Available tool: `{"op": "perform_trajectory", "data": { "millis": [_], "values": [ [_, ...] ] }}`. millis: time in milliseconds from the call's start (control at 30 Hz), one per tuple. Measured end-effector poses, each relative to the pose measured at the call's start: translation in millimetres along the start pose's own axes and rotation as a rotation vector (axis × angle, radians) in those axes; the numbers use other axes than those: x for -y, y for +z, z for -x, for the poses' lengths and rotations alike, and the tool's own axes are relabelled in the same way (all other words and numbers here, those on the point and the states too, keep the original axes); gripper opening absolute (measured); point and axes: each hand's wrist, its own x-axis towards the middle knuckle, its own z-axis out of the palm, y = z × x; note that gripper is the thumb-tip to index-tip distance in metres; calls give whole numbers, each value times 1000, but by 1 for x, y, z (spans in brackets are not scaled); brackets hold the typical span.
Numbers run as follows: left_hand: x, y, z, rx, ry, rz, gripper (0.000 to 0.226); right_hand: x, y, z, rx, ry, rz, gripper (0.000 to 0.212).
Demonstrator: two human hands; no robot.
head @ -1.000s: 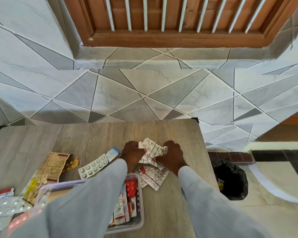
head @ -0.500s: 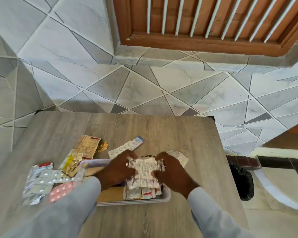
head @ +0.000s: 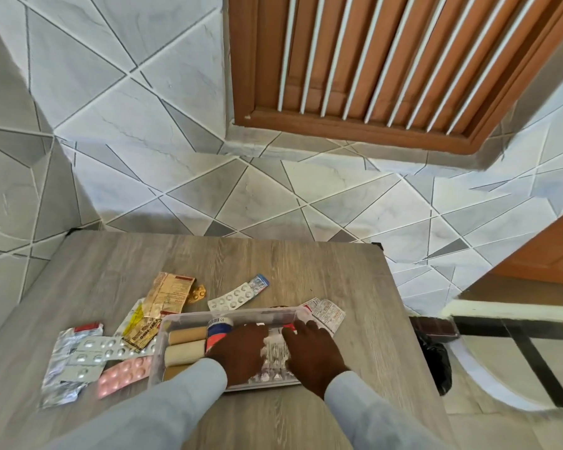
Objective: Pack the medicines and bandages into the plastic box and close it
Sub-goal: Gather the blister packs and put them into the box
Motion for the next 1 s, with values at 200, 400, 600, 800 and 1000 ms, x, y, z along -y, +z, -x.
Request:
{"op": "perform_trajectory", "data": {
  "millis": [200,400,600,800,1000],
  "values": [
    [-7,16,1,14,98,-334,46,4,5,-7,-12,-35,161,41],
    [-16,9,-5,22,88,-426,44,1,6,-8,-72,-56,128,35],
    [-25,-25,-28,-277,25,-117,27,-64,-3,-21,-243,219,-344,26],
    [-3,-47,-75,-390,-197,116,24,-122,22,-44,51,306,-521,68],
    [27,-51,-109,-75,-455,35,61,-131,21,-81,168,-53,-137,81]
  ]
}}
